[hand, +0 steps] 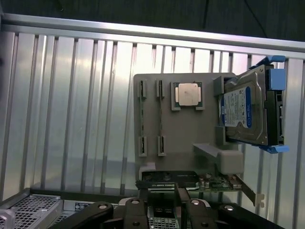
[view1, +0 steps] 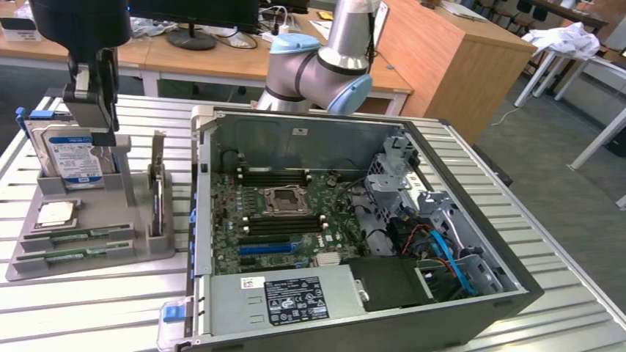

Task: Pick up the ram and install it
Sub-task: 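Pick up the ram and move it above insertion slot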

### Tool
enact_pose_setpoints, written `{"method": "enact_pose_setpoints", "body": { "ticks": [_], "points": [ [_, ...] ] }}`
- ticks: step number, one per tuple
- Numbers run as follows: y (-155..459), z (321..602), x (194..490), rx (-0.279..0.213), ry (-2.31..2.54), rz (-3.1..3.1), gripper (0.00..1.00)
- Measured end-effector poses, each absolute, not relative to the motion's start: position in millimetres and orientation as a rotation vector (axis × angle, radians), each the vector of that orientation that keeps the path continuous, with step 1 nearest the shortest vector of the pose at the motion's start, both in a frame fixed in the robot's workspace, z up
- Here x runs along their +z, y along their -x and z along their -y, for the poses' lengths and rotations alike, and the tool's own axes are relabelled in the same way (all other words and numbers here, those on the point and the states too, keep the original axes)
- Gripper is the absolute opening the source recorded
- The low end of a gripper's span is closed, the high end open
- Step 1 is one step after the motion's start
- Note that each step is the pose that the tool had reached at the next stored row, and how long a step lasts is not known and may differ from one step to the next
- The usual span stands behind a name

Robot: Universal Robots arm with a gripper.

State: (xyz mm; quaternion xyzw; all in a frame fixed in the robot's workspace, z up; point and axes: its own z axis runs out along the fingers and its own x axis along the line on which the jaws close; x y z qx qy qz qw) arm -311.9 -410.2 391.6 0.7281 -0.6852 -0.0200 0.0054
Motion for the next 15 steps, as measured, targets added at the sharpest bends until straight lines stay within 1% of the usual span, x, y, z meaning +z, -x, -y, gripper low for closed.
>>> {"method": "enact_pose_setpoints", "body": {
  "ticks": [1, 15],
  "points": [
    [311.9, 410.2, 391.6, -0.063, -2.280, 2.145, 0.36],
    [315.5, 410.2, 387.1, -0.062, -2.279, 2.145, 0.36]
  ]
}}
